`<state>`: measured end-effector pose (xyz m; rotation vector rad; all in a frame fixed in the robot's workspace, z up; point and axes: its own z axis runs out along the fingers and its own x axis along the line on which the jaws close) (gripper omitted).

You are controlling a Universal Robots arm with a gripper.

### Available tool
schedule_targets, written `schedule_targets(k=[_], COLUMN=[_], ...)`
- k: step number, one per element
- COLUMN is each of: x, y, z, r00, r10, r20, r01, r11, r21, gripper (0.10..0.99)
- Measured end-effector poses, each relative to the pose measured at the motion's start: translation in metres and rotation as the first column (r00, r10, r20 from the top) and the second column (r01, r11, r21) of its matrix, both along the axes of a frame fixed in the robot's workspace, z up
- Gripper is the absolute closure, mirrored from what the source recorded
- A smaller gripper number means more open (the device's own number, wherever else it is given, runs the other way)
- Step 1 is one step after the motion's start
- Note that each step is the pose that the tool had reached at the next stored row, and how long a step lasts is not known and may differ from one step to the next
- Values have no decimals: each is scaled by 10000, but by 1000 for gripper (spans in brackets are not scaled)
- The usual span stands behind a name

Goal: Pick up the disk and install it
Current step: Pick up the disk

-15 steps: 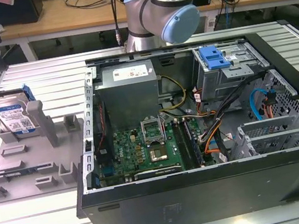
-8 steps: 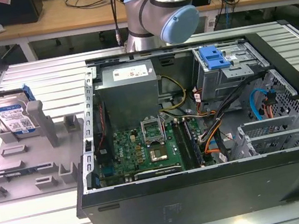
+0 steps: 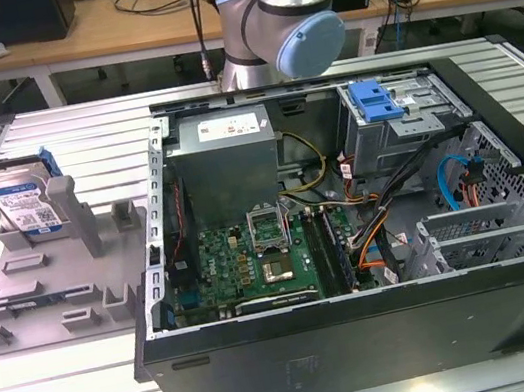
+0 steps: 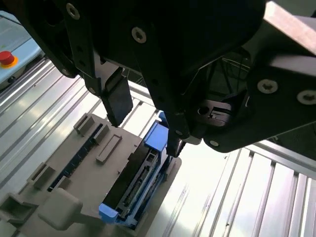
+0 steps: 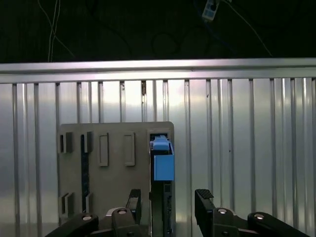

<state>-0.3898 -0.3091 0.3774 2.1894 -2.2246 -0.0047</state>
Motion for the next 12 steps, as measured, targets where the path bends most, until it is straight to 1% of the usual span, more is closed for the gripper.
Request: schedule_targets(k=[2, 6, 9, 11, 12], x=[-12, -45, -56, -57, -57], y=[1, 1, -3, -15, -37], z=[-12, -37, -50, -58, -63], r00=[9999, 9987, 9980, 9979, 9979], r10=[109, 506, 630, 648, 647], r20=[2, 2, 3, 4, 4], r01=[-109, -506, -630, -648, -647], r11=[9999, 9987, 9980, 9979, 9979], r21=[1, 0, 0, 0, 0], gripper=[529, 529, 529, 529, 529])
